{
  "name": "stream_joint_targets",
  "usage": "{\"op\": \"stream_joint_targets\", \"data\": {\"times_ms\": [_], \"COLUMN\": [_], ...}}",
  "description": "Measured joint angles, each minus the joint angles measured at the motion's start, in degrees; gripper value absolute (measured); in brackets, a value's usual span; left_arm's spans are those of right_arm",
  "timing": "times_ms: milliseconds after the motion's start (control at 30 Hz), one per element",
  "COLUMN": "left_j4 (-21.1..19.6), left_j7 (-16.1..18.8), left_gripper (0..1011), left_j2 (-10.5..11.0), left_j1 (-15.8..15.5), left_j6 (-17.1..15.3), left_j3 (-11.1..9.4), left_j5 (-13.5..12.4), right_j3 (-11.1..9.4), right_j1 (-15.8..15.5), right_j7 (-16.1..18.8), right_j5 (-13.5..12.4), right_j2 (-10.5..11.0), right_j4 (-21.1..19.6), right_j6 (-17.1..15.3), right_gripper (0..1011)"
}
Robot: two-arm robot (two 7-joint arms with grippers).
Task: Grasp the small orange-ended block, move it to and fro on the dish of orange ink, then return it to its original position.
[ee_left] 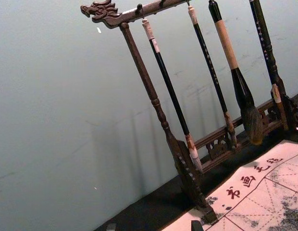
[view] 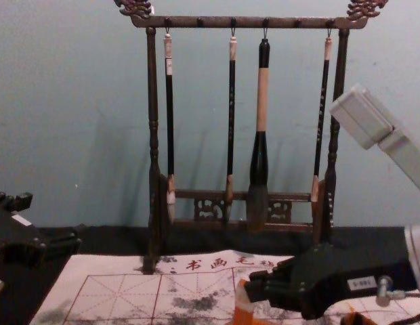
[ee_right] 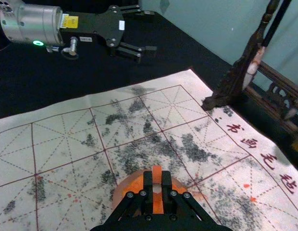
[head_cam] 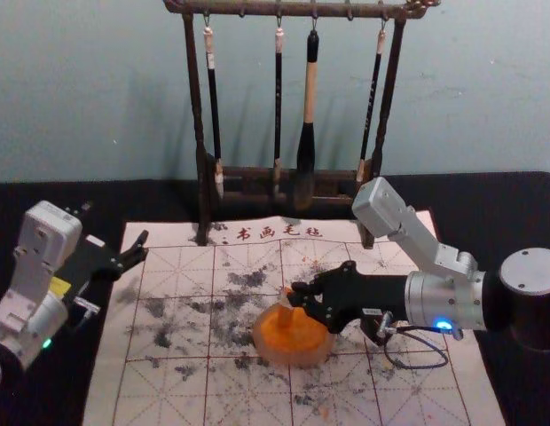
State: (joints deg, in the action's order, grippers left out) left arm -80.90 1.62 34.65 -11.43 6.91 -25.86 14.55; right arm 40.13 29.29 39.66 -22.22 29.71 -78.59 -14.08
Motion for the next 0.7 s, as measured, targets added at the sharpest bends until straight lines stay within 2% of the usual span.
{"op": "stream_joint_targets", "data": {"times_ms": [700], "left_j4": [0.0], "left_j7": [0.0], "left_gripper": [1010], "left_j2": [0.0], "left_j1": [0.0], "left_j6": [0.0], "left_j3": [0.0], "left_j5": [0.0], "right_j3": [-1.5], "right_j1": [-1.6], "right_j7": [-0.7], "right_j5": [0.3], "right_j2": [2.5], "right_j4": [-2.0], "right_j6": [-0.5], "right_gripper": [47]}}
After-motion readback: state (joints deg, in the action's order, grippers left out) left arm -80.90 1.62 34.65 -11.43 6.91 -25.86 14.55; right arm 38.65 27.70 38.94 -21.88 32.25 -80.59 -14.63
